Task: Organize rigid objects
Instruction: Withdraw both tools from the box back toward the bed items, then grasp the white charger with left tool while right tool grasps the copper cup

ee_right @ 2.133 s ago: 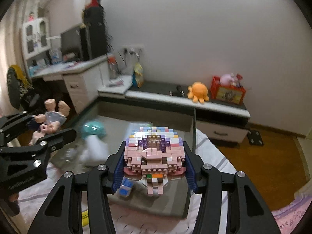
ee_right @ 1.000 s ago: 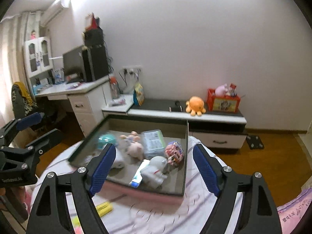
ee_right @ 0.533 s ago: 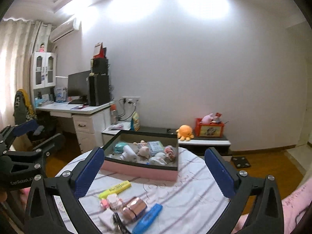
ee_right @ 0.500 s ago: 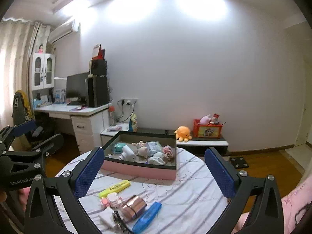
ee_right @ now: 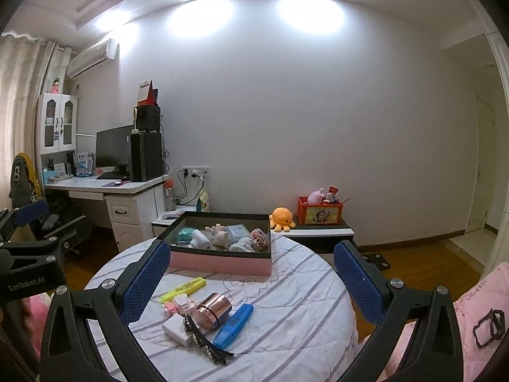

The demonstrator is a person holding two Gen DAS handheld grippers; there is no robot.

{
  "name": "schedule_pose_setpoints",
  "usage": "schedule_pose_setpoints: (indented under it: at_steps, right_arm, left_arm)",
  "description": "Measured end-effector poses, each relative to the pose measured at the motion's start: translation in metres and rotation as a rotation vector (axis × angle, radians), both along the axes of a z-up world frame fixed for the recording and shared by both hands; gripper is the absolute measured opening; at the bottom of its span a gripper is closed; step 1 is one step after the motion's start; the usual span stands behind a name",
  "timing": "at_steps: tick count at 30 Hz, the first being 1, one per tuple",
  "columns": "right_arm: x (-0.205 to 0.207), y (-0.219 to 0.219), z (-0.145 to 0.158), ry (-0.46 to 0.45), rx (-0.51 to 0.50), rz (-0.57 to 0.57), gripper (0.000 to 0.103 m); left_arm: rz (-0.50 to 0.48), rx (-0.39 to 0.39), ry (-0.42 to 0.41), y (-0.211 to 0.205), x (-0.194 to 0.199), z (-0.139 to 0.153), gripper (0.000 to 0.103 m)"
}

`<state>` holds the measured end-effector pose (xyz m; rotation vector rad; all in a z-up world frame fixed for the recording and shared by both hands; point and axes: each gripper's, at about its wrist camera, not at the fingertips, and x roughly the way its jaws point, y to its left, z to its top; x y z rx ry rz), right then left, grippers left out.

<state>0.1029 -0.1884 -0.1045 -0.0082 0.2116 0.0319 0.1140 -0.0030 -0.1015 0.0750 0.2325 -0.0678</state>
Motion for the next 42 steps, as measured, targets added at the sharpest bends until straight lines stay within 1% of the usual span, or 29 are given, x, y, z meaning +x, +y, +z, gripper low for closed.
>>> schedule_pose_setpoints:
  at_steps: [3,5,8,11,16,17,20,22,25,30,33,34,36,37,38,39,40,41,42]
  right_arm:
    - [-0.001,-0.002,-0.005,0.019,-0.002,-0.008,0.103]
    - [0.001,-0.002,-0.01,0.032,-0.008,-0.015,0.103]
    - [0.008,-0.004,-0.022,0.076,-0.014,-0.025,0.103]
    - [0.016,-0.008,-0.035,0.129,-0.004,-0.029,0.103]
    - [0.03,-0.014,-0.065,0.22,0.008,-0.037,0.103]
    - [0.033,-0.016,-0.07,0.238,0.01,-0.039,0.103]
    - [0.043,-0.021,-0.087,0.295,0.023,-0.039,0.103]
    - [0.048,-0.025,-0.097,0.323,0.036,-0.038,0.103]
    - [0.056,-0.031,-0.107,0.356,0.045,-0.04,0.103]
    - [0.068,-0.037,-0.118,0.388,0.057,-0.04,0.103]
    - [0.075,-0.042,-0.121,0.404,0.064,-0.041,0.103]
    - [0.077,-0.044,-0.123,0.41,0.066,-0.042,0.103]
    - [0.08,-0.045,-0.125,0.418,0.069,-0.042,0.103]
    - [0.081,-0.045,-0.126,0.421,0.072,-0.042,0.103]
    - [0.083,-0.045,-0.127,0.423,0.073,-0.041,0.103]
    - [0.085,-0.044,-0.129,0.431,0.073,-0.038,0.103]
    - [0.086,-0.043,-0.13,0.436,0.072,-0.036,0.103]
    - [0.088,-0.042,-0.13,0.441,0.071,-0.035,0.103]
    - [0.09,-0.04,-0.132,0.447,0.067,-0.031,0.103]
  left_arm:
    - [0.006,0.009,0.02,0.001,0.003,-0.006,0.103]
    - [0.012,0.015,0.048,0.003,0.008,-0.015,0.103]
    - [0.01,0.02,0.089,0.005,0.016,-0.028,0.103]
    - [0.001,0.017,0.154,0.005,0.026,-0.047,0.103]
    - [-0.073,-0.005,0.272,-0.005,0.043,-0.084,0.103]
    - [-0.095,-0.001,0.313,-0.01,0.049,-0.095,0.103]
    - [-0.151,0.031,0.39,-0.024,0.058,-0.12,0.103]
    - [-0.162,0.053,0.448,-0.033,0.068,-0.136,0.103]
    - [-0.177,0.064,0.517,-0.043,0.082,-0.152,0.103]
    - [-0.204,0.076,0.567,-0.058,0.1,-0.162,0.103]
    - [-0.195,0.063,0.598,-0.06,0.11,-0.168,0.102]
    - [-0.193,0.044,0.607,-0.057,0.114,-0.168,0.1]
    - [-0.221,0.006,0.624,-0.054,0.118,-0.168,0.083]
    - [-0.23,0.007,0.62,-0.054,0.119,-0.167,0.079]
    - [-0.236,0.016,0.619,-0.056,0.119,-0.166,0.071]
    - [-0.247,0.013,0.61,-0.057,0.118,-0.165,0.06]
    - [-0.256,0.003,0.611,-0.057,0.118,-0.164,0.055]
    - [-0.265,-0.004,0.616,-0.057,0.117,-0.164,0.052]
    - [-0.267,-0.004,0.611,-0.056,0.117,-0.164,0.051]
